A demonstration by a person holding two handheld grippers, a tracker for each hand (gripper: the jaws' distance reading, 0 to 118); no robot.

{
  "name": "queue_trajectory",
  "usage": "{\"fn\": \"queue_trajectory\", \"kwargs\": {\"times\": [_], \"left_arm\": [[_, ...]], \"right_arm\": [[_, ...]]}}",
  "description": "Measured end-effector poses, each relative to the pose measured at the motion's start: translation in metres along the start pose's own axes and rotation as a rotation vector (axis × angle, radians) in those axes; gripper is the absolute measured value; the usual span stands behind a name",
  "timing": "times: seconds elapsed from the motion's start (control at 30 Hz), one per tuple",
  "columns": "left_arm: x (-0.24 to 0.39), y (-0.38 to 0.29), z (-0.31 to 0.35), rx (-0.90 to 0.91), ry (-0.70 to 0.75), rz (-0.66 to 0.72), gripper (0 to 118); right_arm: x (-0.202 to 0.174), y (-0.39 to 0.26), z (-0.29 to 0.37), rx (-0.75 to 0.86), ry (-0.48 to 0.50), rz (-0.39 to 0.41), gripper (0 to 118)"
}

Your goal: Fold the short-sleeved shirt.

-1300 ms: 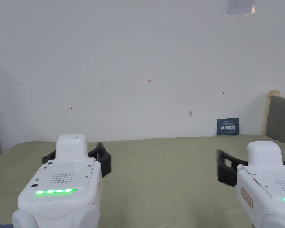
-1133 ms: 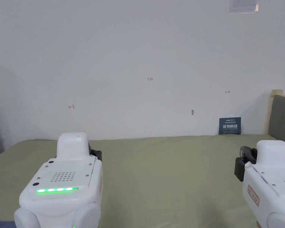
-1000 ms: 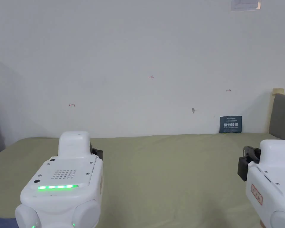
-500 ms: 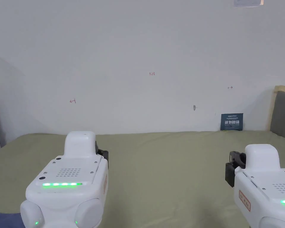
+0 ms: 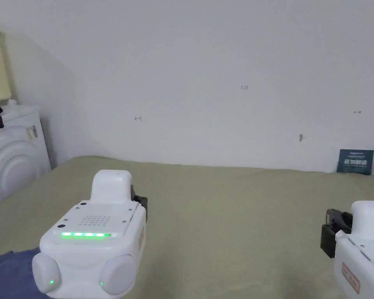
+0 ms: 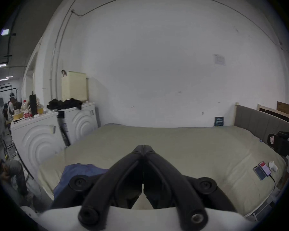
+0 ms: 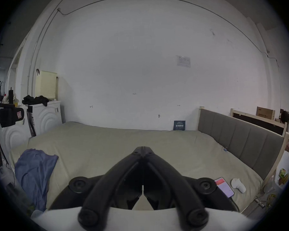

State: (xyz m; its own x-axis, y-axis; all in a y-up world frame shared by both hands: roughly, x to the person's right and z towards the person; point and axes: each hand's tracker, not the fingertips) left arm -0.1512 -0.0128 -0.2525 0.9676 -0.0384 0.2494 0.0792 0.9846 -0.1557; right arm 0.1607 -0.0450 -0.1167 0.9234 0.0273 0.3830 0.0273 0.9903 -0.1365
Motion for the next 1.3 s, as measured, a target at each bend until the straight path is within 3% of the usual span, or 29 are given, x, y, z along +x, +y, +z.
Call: {"fn": "queue_trajectory", "kwargs": {"times": [0.37, 0.6, 0.97, 1.3], "left_arm": [[-0.143, -0.028, 0.035, -0.085, 0.377, 0.046, 0], [-0.190, -0.040, 0.050, -0.119, 0.461, 0.074, 0], [-0.207, -0.064, 0.017, -0.198, 0.423, 0.111, 0], [-0.215, -0.124, -0.098, -0.483, 0.246, 0.193, 0]], "right_arm": [[-0.122, -0.011, -0.053, -0.021, 0.308, 0.006, 2], [-0.172, -0.020, -0.065, -0.042, 0.398, 0.037, 2], [-0.184, -0.032, -0.078, -0.083, 0.410, 0.060, 2], [-0.189, -0.066, -0.090, -0.177, 0.407, 0.079, 2]]}}
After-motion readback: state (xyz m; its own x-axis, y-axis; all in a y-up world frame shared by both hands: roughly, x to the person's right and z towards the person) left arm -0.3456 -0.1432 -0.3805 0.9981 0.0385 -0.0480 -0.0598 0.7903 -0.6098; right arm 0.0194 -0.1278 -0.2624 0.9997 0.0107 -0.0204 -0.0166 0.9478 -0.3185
